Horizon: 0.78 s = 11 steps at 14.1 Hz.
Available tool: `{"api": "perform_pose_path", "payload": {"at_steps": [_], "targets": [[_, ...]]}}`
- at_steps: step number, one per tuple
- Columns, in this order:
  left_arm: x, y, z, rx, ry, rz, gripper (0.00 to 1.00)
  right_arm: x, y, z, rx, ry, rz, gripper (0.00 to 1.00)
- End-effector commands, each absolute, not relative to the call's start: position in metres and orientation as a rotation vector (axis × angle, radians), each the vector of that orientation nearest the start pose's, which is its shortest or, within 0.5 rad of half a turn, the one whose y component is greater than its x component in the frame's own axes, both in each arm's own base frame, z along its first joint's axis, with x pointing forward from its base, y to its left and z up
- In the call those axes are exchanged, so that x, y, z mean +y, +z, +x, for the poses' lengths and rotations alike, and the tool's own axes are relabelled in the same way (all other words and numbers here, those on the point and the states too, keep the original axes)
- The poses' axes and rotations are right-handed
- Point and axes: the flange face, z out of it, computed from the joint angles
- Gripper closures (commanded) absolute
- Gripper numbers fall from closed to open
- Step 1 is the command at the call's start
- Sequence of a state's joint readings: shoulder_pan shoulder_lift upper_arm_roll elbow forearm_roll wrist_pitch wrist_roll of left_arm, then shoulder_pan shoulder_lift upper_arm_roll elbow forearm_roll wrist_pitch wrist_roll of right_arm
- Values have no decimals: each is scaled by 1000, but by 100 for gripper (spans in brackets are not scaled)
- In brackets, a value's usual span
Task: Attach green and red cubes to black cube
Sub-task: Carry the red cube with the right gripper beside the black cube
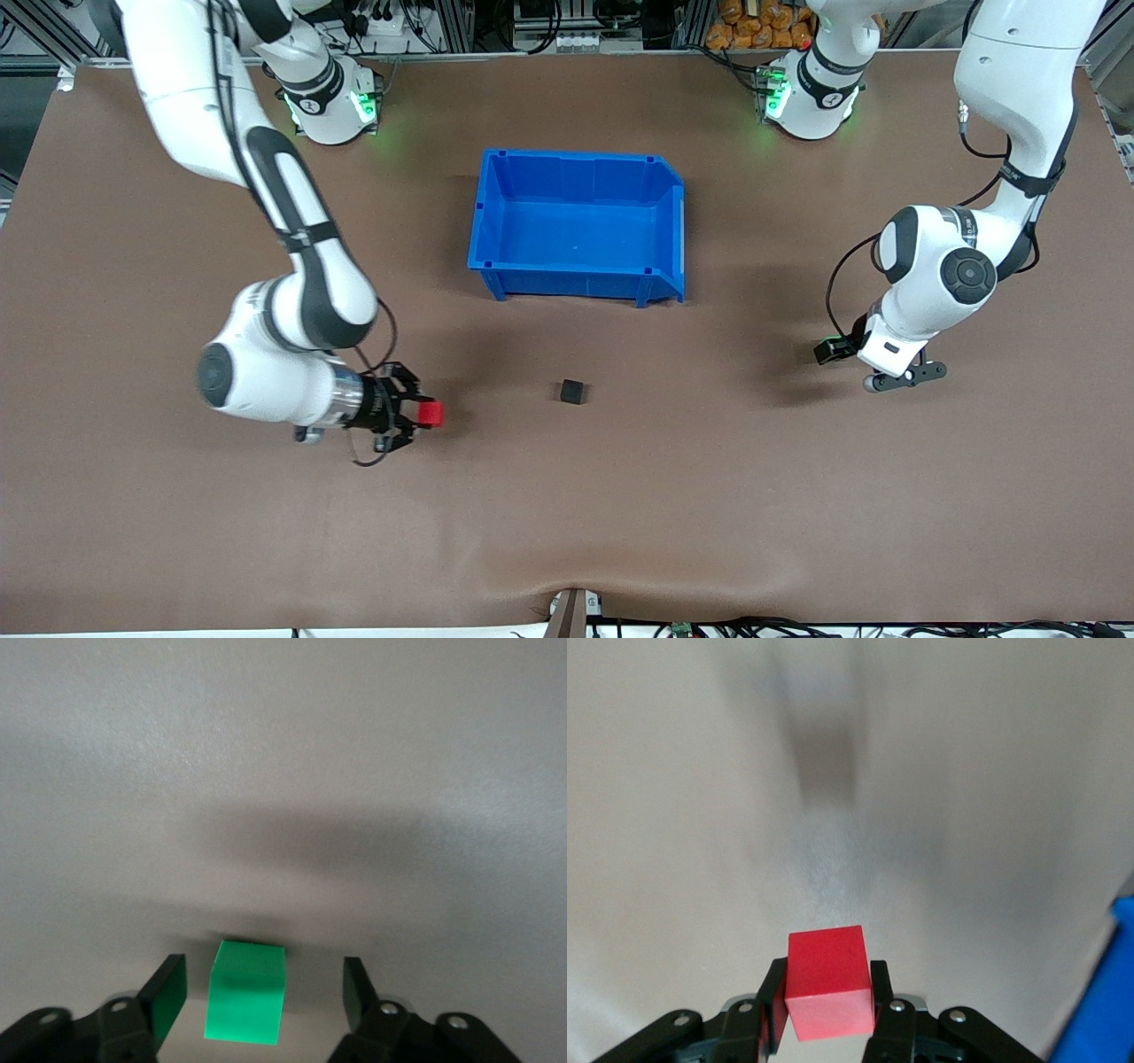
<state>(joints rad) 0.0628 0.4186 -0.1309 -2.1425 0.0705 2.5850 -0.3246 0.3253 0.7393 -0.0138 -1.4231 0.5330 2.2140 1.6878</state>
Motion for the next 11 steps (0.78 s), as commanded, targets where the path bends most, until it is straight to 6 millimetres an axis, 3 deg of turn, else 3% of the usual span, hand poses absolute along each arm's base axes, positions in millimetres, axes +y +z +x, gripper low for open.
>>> {"api": "perform_pose_path", "payload": {"at_steps": [1, 3, 7, 11], "targets": [[-38, 207, 576, -319, -38, -3129, 24, 283, 248, 687, 2192, 455, -1768, 100], [-28, 206, 576, -285, -41, -3101, 25, 317, 243, 672, 2181, 455, -1793, 100], [-26, 199, 573, -279, -22, -3092, 28, 362, 220, 644, 2216, 497, -1760, 100], [-31, 198, 572, -317, -21, -3090, 28, 386, 193, 634, 2212, 445, -1700, 100]]}}
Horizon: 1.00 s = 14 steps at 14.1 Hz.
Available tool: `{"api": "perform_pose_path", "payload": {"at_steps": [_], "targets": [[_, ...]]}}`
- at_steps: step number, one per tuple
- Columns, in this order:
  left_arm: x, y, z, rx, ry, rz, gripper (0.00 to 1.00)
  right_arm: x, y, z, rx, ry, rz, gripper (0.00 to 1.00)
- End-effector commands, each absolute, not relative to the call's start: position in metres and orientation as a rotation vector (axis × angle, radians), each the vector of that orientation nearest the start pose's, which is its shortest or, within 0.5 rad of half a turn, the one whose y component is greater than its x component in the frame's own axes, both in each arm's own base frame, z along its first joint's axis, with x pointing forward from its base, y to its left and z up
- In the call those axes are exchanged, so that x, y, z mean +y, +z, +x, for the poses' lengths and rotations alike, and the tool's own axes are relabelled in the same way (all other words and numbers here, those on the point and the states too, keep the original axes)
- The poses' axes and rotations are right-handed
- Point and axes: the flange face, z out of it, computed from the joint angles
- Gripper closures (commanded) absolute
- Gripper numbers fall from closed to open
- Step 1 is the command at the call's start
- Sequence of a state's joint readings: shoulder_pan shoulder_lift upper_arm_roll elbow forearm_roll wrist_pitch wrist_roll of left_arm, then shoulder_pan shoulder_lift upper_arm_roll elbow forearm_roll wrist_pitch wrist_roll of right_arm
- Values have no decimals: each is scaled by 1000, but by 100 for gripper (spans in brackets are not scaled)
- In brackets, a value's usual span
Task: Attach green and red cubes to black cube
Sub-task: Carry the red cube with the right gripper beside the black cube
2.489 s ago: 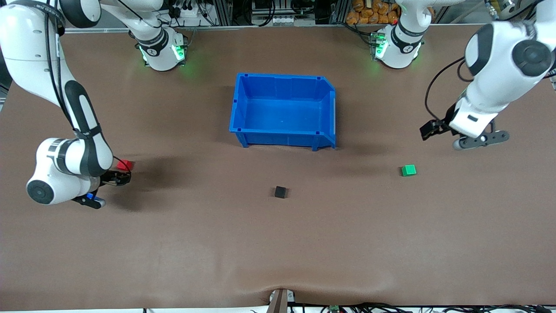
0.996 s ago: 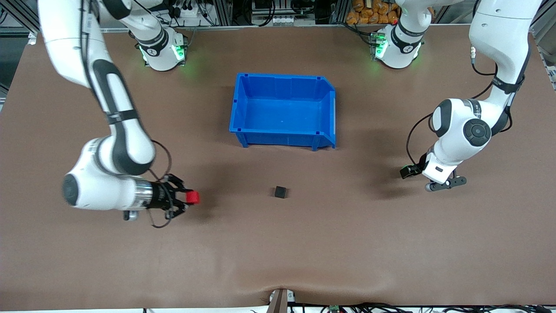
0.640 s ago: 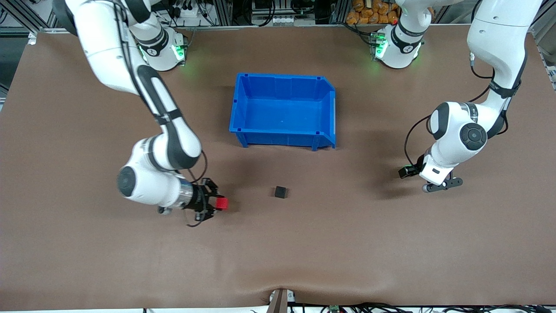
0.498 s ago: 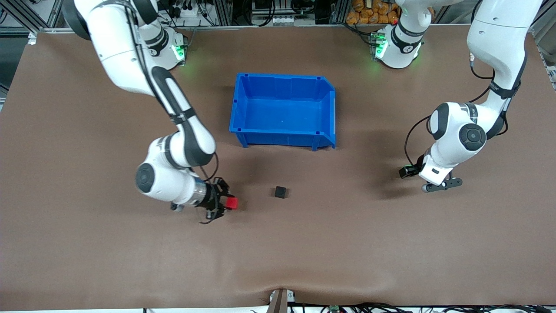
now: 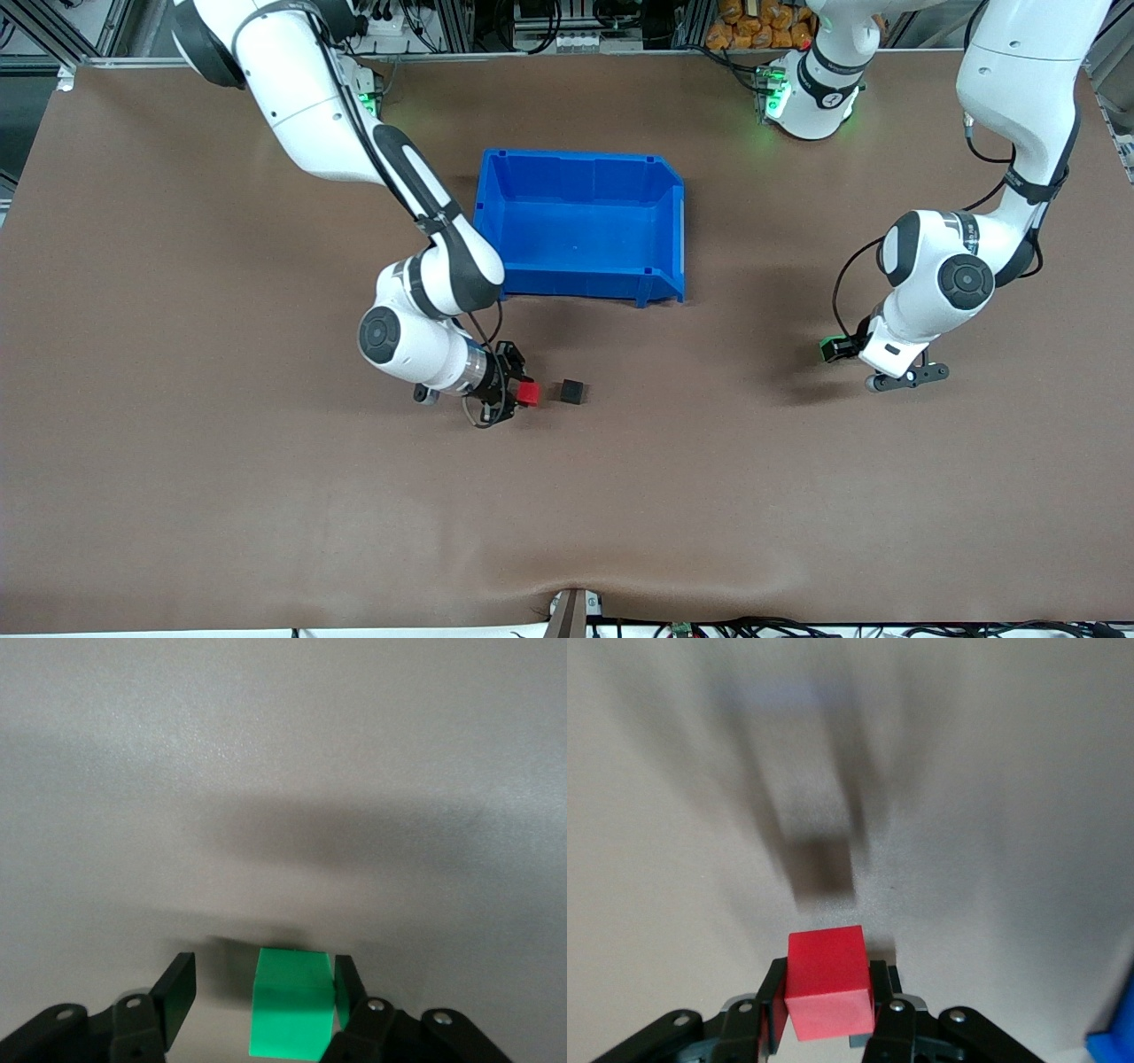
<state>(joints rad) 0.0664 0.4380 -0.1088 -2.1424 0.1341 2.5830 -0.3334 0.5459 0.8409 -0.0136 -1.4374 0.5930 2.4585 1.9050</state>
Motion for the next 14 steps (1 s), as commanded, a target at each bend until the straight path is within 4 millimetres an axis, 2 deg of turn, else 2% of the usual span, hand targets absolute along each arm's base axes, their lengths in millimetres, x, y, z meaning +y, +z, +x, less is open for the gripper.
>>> {"api": "perform_pose_path", "payload": {"at_steps": [1, 4, 5, 6, 7, 8, 9, 10, 11, 12, 14], "targets": [[-33, 195, 571, -331, -14, -3088, 31, 388, 187, 632, 2214, 438, -1701, 100], [-35, 192, 571, -331, -7, -3088, 41, 403, 178, 622, 2252, 457, -1676, 100], [-35, 192, 571, -331, -5, -3088, 50, 412, 178, 616, 2260, 459, -1676, 100], [-35, 192, 571, -331, -5, -3088, 67, 416, 178, 613, 2253, 456, -1690, 84], [-36, 192, 570, -331, -5, -3088, 87, 422, 179, 610, 2246, 452, -1703, 10], [-36, 191, 570, -336, -2, -3087, 100, 421, 183, 612, 2240, 444, -1708, 0], [-36, 192, 571, -357, -5, -3085, 100, 417, 186, 616, 2244, 449, -1698, 0], [-36, 193, 571, -383, -8, -3083, 100, 417, 195, 621, 2228, 438, -1698, 0], [-40, 194, 571, -407, -11, -3081, 100, 408, 210, 631, 2213, 414, -1695, 0], [-43, 197, 571, -436, -19, -3078, 100, 396, 216, 639, 2205, 378, -1717, 0], [-50, 200, 572, -480, -29, -3074, 100, 365, 244, 662, 2159, 225, -1786, 0]]}}
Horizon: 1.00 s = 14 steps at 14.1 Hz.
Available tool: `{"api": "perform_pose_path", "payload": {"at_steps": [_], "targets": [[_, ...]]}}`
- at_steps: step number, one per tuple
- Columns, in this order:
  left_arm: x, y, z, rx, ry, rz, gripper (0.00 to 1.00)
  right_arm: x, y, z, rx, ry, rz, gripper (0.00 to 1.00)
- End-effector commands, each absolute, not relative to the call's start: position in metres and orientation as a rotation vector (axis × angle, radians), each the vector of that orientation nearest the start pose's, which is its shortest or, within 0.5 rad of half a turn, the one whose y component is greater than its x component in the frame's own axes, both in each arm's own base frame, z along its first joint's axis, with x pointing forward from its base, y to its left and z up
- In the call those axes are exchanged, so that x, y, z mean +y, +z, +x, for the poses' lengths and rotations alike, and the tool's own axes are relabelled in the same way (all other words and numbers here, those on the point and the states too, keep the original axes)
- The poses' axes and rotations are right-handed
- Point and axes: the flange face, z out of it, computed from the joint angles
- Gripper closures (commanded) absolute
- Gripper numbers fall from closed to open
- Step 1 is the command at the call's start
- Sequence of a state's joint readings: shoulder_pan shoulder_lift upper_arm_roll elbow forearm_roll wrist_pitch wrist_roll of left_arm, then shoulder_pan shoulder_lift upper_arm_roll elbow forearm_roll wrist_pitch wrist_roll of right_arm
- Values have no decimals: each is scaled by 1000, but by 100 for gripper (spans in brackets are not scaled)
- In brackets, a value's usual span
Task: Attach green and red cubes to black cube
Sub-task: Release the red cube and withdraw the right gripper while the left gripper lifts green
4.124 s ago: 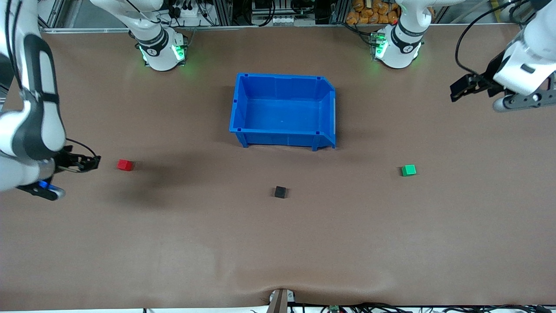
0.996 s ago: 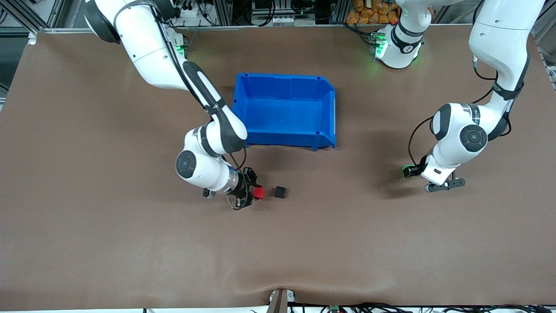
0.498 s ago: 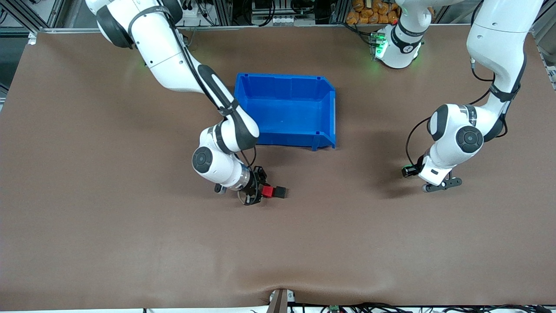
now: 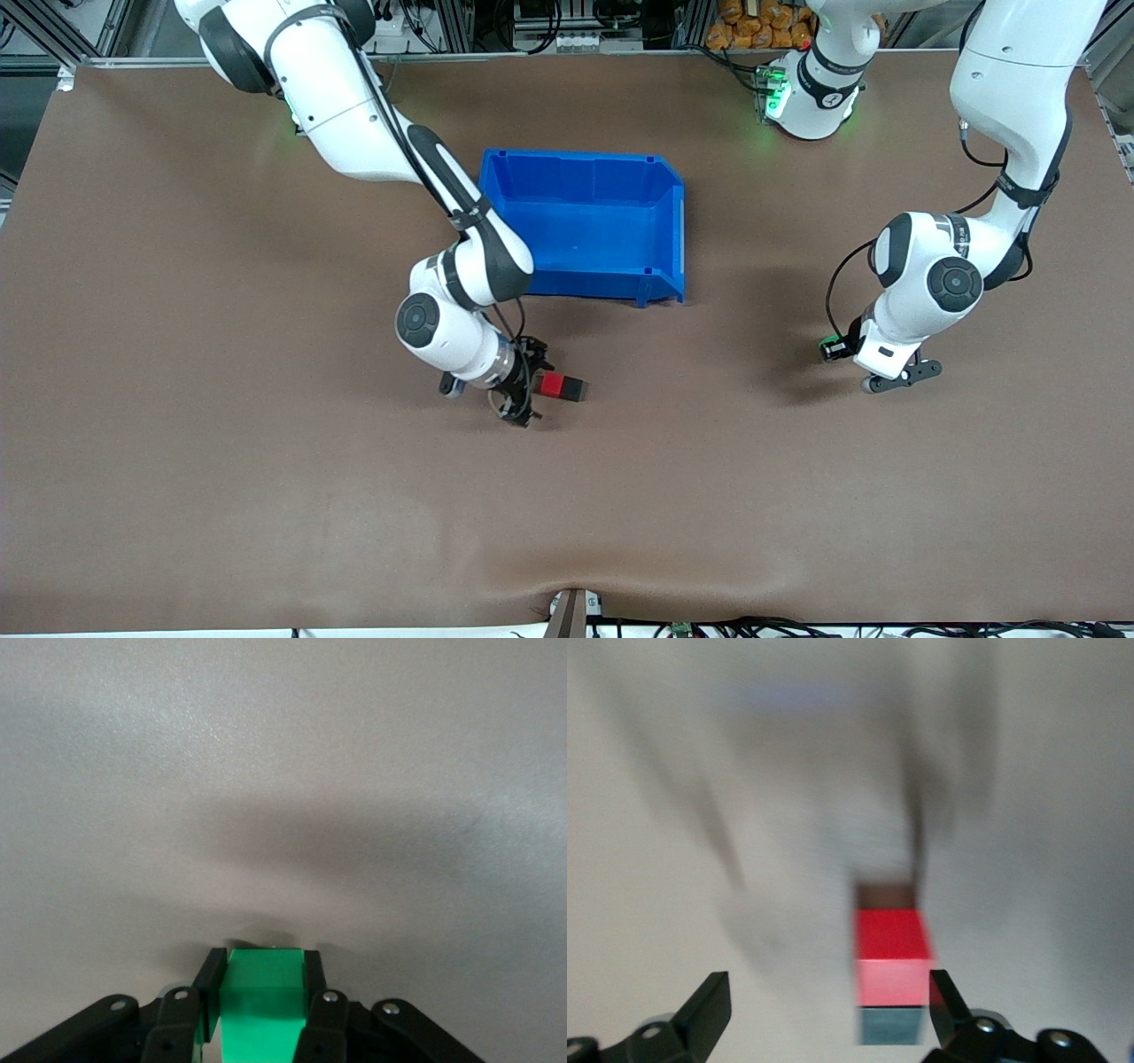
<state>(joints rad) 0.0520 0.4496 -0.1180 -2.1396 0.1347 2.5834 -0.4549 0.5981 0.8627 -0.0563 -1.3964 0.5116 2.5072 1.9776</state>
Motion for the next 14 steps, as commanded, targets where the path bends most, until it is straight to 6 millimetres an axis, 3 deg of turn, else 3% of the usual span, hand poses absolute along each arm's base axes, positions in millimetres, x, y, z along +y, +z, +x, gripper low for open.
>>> {"api": "perform_pose_path", "payload": {"at_steps": [1, 2, 5, 7, 9, 10, 14], "targets": [[-51, 203, 574, -509, -39, -3071, 100, 348, 255, 675, 2140, 135, -1815, 0], [-53, 206, 576, -553, -51, -3066, 100, 335, 269, 682, 2126, 70, -1840, 0], [-83, 213, 581, -700, -79, -3054, 100, 259, 315, 712, 2068, -65, -1952, 0], [-102, 218, 585, -802, -101, -3038, 100, 203, 375, 719, 1966, -197, -2129, 0], [-114, 228, 593, -911, -134, -3020, 100, 160, 409, 711, 1882, -193, -2358, 0], [-119, 231, 596, -956, -144, -3011, 100, 128, 430, 707, 1831, -170, -2446, 0], [-171, 238, 622, -1276, -152, -2920, 100, 18, 529, 663, 1566, -18, -2672, 0]]}}
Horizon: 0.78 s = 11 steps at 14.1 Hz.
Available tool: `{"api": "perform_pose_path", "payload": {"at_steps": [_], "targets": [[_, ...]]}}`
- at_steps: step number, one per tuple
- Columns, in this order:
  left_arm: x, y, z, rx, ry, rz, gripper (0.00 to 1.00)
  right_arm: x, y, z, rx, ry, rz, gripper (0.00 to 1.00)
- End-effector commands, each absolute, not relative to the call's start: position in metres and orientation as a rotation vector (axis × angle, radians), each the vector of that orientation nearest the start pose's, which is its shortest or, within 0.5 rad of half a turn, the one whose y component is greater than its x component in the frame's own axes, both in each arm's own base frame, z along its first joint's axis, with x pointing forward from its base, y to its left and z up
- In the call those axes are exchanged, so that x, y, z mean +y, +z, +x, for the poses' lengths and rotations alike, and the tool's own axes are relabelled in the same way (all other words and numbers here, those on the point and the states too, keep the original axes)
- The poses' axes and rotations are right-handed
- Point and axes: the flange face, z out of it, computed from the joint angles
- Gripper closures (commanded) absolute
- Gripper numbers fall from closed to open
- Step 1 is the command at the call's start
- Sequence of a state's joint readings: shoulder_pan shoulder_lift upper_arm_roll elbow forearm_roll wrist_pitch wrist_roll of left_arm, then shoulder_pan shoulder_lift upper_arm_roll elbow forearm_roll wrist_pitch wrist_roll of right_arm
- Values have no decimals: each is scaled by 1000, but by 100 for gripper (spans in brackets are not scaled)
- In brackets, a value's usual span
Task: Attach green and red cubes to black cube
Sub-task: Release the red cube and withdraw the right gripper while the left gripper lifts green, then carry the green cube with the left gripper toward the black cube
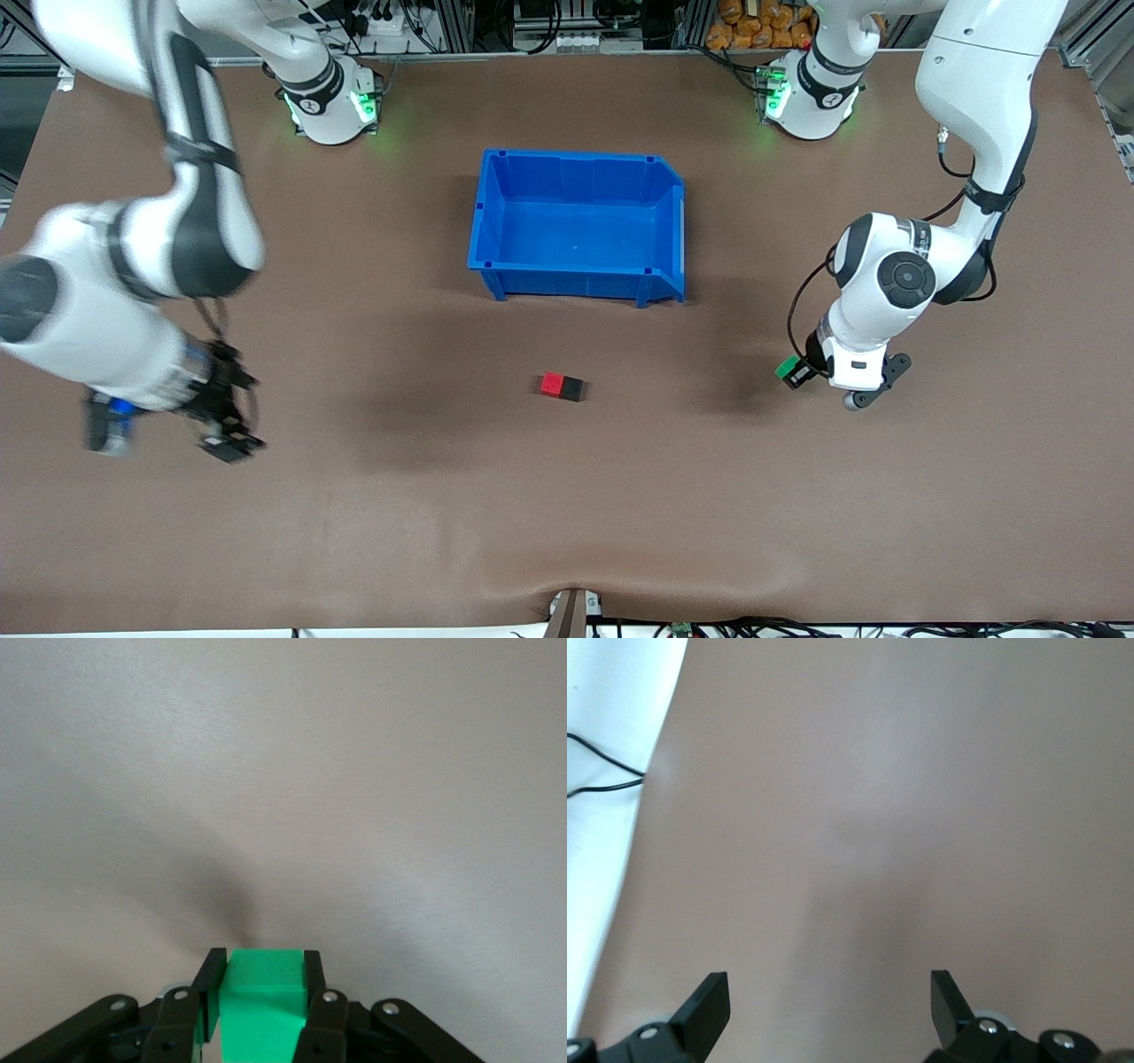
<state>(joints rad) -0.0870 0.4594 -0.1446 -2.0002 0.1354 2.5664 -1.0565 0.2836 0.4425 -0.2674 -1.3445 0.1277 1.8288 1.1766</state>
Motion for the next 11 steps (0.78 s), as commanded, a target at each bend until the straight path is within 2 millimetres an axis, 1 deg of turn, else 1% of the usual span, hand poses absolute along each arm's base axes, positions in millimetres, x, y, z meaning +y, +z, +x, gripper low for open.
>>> {"api": "perform_pose_path", "payload": {"at_steps": [1, 2, 3, 4, 5, 6, 7, 8, 9, 10, 11], "targets": [[-192, 237, 631, -1367, -135, -2877, 100, 2, 551, 648, 1442, 22, -2742, 0], [-209, 235, 640, -1414, -120, -2849, 100, -11, 567, 632, 1258, 72, -2838, 0], [-223, 234, 648, -1435, -114, -2838, 100, -23, 585, 616, 1023, 111, -2929, 0], [-232, 234, 653, -1465, -110, -2825, 100, -34, 598, 602, 853, 142, -2997, 0], [-244, 235, 657, -1484, -113, -2825, 100, -50, 617, 585, 771, 145, -3020, 0], [-252, 235, 658, -1503, -111, -2827, 100, -53, 629, 574, 681, 134, -3038, 0], [-258, 237, 660, -1519, -114, -2828, 100, -59, 634, 564, 578, 138, -3054, 0], [-266, 237, 661, -1546, -118, -2821, 100, -56, 633, 554, 474, 137, -3076, 0], [-275, 237, 660, -1570, -111, -2810, 100, -57, 630, 546, 439, 97, -3088, 0], [-283, 234, 658, -1587, -86, -2778, 100, -58, 622, 538, 437, 62, -3083, 0], [-294, 233, 658, -1620, -68, -2746, 100, -53, 618, 533, 407, 64, -3085, 0]]}}
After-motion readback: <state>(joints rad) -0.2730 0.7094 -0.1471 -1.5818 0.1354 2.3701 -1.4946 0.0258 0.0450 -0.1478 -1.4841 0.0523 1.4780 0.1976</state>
